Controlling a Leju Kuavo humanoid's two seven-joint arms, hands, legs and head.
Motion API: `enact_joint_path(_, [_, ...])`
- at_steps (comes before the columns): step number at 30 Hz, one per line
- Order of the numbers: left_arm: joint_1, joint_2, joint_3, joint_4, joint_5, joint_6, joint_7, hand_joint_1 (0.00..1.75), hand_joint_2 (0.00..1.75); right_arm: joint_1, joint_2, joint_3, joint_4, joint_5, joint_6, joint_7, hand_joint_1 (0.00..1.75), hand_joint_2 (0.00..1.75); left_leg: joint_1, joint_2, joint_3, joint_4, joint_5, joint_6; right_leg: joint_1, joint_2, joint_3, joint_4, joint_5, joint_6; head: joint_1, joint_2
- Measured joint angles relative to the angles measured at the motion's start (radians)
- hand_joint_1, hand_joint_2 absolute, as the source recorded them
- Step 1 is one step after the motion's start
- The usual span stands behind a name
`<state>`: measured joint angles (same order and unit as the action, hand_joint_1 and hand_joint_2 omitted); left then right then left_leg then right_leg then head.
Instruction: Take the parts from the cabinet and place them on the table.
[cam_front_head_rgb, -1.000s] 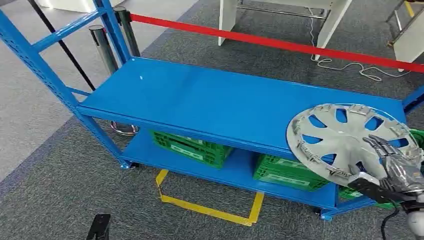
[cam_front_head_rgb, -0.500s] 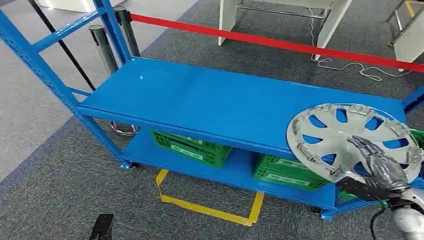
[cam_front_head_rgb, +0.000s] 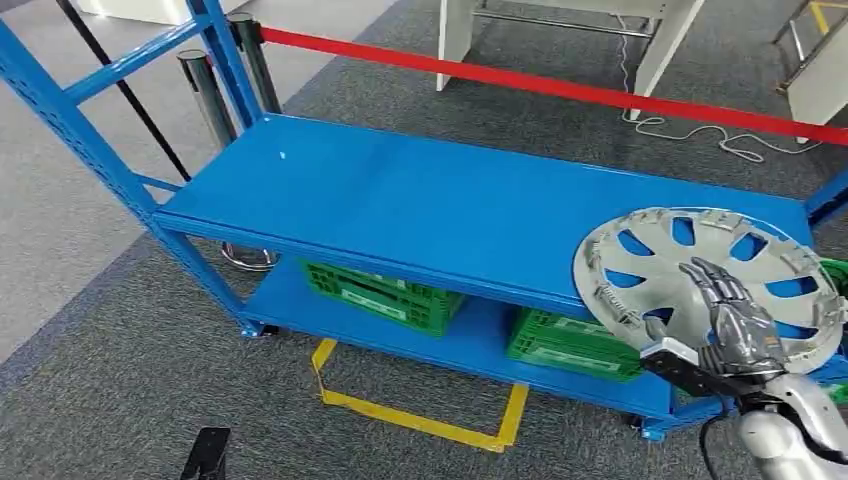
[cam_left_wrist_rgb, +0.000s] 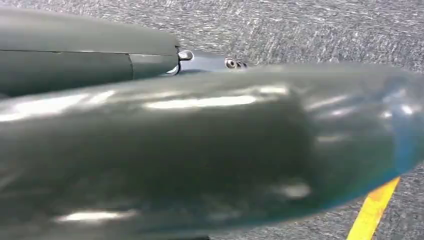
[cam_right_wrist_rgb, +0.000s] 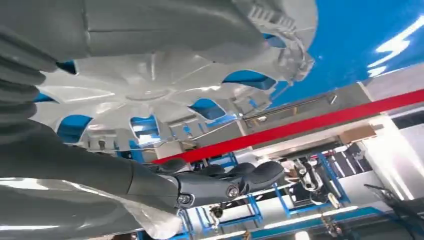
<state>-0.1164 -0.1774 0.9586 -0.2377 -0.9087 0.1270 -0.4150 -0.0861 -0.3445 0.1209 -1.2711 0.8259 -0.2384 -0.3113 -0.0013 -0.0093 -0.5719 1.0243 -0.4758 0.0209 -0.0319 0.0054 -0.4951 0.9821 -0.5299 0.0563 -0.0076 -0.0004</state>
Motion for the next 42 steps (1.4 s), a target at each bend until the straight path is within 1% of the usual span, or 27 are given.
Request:
enact_joint_path(4, [0.0,0.0,-0.002,0.0,0.0,0.001,0.003,0.0,0.0,0.0,0.013,0.003,-0.005,0.008,-0.008,0.008,0.0,0.0,0.0,0.0,0.0,0.0,0.0,0.0,0.0,0.0,0.0,0.0,0.0,0.0,0.0,0.0])
enact_joint_path(9, [0.0,0.0,-0.004,0.0,0.0,0.002,0.004,0.0,0.0,0.002,0.03,0.012,-0.002,0.086,-0.052,0.063,0.0,0.0,0.0,0.0,0.0,0.0,0.0,0.0,0.0,0.0,0.0,0.0,0.0,0.0,0.0,0.0])
enact_joint_path(10, [0.0,0.0,-0.004,0.0,0.0,0.003,0.004,0.0,0.0,0.003,0.035,0.016,-0.002,0.12,-0.07,0.083,0.0,0.0,0.0,0.0,0.0,0.0,0.0,0.0,0.0,0.0,0.0,0.0,0.0,0.0,0.0,0.0])
enact_joint_path(12, [0.0,0.0,-0.004,0.0,0.0,0.008,0.006,0.0,0.0,0.005,0.045,0.025,0.0,0.245,-0.135,0.15,0.0,0.0,0.0,0.0,0.0,0.0,0.0,0.0,0.0,0.0,0.0,0.0,0.0,0.0,0.0,0.0])
enact_joint_path(14, [0.0,0.0,-0.004,0.0,0.0,0.011,0.01,0.0,0.0,0.009,0.057,0.033,0.004,0.302,-0.164,0.191,0.0,0.0,0.0,0.0,0.0,0.0,0.0,0.0,0.0,0.0,0.0,0.0,0.0,0.0,0.0,0.0])
enact_joint_path(15, [0.0,0.0,-0.004,0.0,0.0,0.013,0.011,0.0,0.0,0.01,0.064,0.037,0.006,0.319,-0.164,0.209,0.0,1.75,0.0,0.0,0.0,0.0,0.0,0.0,0.0,0.0,0.0,0.0,0.0,0.0,0.0,0.0])
enact_joint_path(17, [0.001,0.0,-0.004,0.0,0.0,0.013,0.013,0.0,0.0,0.014,0.074,0.047,0.017,0.353,-0.154,0.241,0.0,1.75,0.0,0.0,0.0,0.0,0.0,0.0,0.0,0.0,0.0,0.0,0.0,0.0,0.0,0.0])
enact_joint_path(22, [0.0,-0.001,-0.004,0.0,0.0,0.013,0.017,0.0,0.0,0.016,0.079,0.073,0.072,0.418,-0.075,0.31,0.0,1.75,0.0,0.0,0.0,0.0,0.0,0.0,0.0,0.0,0.0,0.0,0.0,0.0,0.0,0.0])
enact_joint_path(24, [0.0,-0.001,-0.004,0.0,0.0,0.012,0.018,0.0,0.0,0.014,0.079,0.08,0.1,0.418,-0.05,0.319,0.0,1.75,0.0,0.0,0.0,0.0,0.0,0.0,0.0,0.0,0.0,0.0,0.0,0.0,0.0,0.0])
enact_joint_path(28, [0.0,-0.001,-0.004,0.0,0.001,0.012,0.018,0.0,0.0,-0.005,0.079,0.09,0.137,0.419,-0.023,0.325,0.0,1.75,0.0,0.001,0.0,0.0,0.0,0.0,0.0,0.001,0.0,0.0,0.0,0.0,0.0,0.0])
enact_joint_path(32, [0.001,-0.001,-0.004,0.0,0.001,0.01,0.02,0.0,0.0,-0.025,0.079,0.101,0.167,0.457,-0.015,0.356,0.0,1.75,0.0,0.0,0.001,0.0,0.0,0.0,0.0,0.001,0.0,0.0,0.0,0.0,0.0,0.0])
enact_joint_path(34, [0.001,-0.001,-0.004,0.0,0.001,0.01,0.021,0.0,0.0,-0.034,0.079,0.106,0.181,0.463,-0.013,0.361,0.0,1.75,0.001,0.0,0.003,0.0,0.0,0.0,0.0,0.001,-0.009,0.0,0.0,0.0,0.0,0.0])
enact_joint_path(42, [0.002,0.001,-0.004,0.0,0.0,0.01,0.021,0.0,0.0,-0.044,0.08,0.118,0.208,0.467,-0.011,0.364,0.0,1.75,0.0,0.0,0.004,0.0,0.0,0.0,0.0,0.001,-0.008,-0.001,0.0,0.0,0.0,0.0])
